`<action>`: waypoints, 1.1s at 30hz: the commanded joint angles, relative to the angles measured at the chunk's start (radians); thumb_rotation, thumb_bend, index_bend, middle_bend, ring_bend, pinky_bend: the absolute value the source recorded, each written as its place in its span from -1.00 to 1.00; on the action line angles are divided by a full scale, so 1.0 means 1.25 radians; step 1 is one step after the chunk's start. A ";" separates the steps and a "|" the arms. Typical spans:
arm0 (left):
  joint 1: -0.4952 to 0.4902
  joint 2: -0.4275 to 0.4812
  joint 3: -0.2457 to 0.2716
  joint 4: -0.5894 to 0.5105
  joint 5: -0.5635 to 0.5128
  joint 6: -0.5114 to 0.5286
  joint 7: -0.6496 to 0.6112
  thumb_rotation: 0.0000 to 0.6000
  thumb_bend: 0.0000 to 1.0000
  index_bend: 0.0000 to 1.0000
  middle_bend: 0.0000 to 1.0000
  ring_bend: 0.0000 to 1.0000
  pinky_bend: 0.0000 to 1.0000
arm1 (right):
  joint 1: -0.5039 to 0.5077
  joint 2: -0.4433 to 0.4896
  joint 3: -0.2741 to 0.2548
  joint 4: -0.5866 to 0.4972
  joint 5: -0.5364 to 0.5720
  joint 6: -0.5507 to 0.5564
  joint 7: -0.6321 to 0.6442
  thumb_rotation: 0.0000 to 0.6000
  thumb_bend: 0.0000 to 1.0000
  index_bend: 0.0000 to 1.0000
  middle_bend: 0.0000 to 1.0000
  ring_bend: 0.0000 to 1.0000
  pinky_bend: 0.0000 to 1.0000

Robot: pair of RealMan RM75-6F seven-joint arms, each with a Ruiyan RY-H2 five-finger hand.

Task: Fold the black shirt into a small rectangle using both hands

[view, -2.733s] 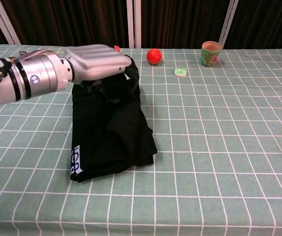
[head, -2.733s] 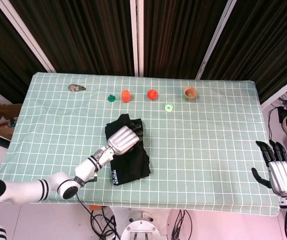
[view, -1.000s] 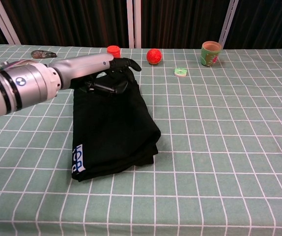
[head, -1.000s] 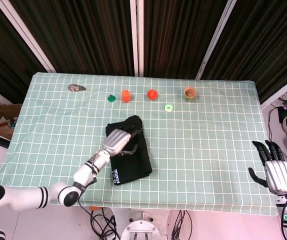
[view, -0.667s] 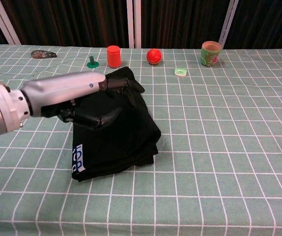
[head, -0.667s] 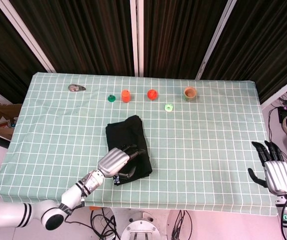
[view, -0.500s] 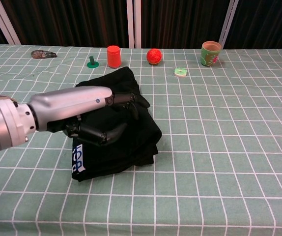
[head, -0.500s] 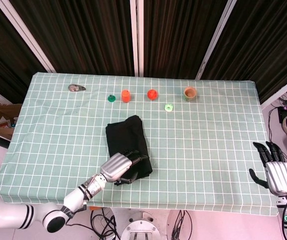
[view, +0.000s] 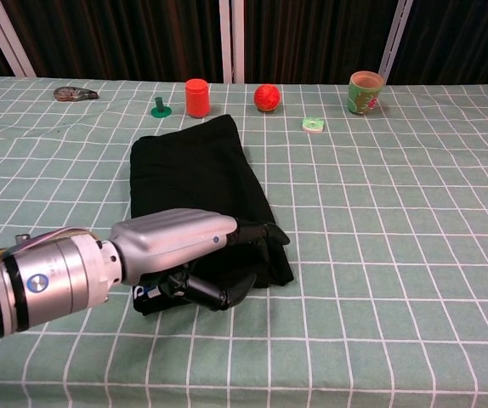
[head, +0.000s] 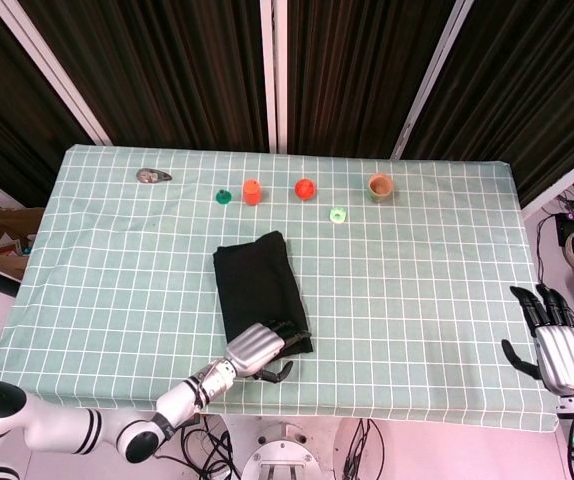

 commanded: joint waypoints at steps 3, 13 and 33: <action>0.007 0.025 -0.005 -0.032 0.017 0.005 -0.037 -0.05 0.08 -0.78 -0.51 -0.81 -0.66 | -0.003 0.001 0.000 -0.001 -0.002 0.005 0.002 1.00 -0.41 -0.81 -0.70 -1.00 -1.00; 0.126 0.236 -0.056 -0.121 0.100 0.247 -0.145 -0.01 0.07 -0.73 -0.53 -0.81 -0.67 | 0.007 0.039 -0.007 -0.006 0.000 -0.030 0.054 1.00 -0.36 -0.81 -0.70 -1.00 -1.00; 0.477 0.415 0.055 -0.018 0.096 0.618 -0.073 0.88 -0.48 -0.72 -0.69 -0.84 -0.70 | -0.005 0.054 -0.015 0.012 -0.006 -0.022 0.137 1.00 -0.40 -0.88 -0.80 -1.00 -1.00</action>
